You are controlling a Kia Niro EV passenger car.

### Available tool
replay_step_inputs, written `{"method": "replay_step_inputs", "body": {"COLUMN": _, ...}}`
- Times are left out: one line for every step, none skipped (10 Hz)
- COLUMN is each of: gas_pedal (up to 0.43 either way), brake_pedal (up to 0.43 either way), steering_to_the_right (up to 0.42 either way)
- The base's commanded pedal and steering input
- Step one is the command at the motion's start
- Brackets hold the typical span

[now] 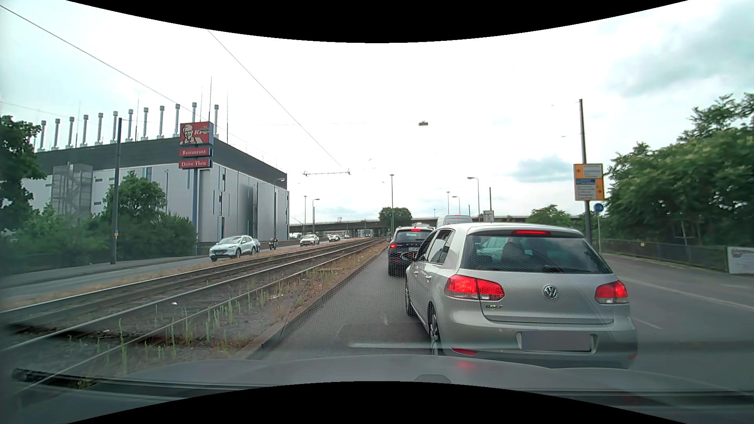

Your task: Follow the waypoints while adhering to traffic rules and regulations

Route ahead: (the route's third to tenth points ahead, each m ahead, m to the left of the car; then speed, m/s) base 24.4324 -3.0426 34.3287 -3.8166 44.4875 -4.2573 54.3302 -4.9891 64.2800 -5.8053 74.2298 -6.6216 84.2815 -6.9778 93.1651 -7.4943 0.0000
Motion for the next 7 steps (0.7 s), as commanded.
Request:
{"method": "replay_step_inputs", "body": {"gas_pedal": 0.000, "brake_pedal": 0.238, "steering_to_the_right": 0.001}}
{"method": "replay_step_inputs", "body": {"gas_pedal": 0.000, "brake_pedal": 0.244, "steering_to_the_right": 0.001}}
{"method": "replay_step_inputs", "body": {"gas_pedal": 0.000, "brake_pedal": 0.244, "steering_to_the_right": 0.001}}
{"method": "replay_step_inputs", "body": {"gas_pedal": 0.000, "brake_pedal": 0.244, "steering_to_the_right": 0.001}}
{"method": "replay_step_inputs", "body": {"gas_pedal": 0.000, "brake_pedal": 0.244, "steering_to_the_right": 0.001}}
{"method": "replay_step_inputs", "body": {"gas_pedal": 0.000, "brake_pedal": 0.244, "steering_to_the_right": 0.001}}
{"method": "replay_step_inputs", "body": {"gas_pedal": 0.000, "brake_pedal": 0.244, "steering_to_the_right": 0.001}}
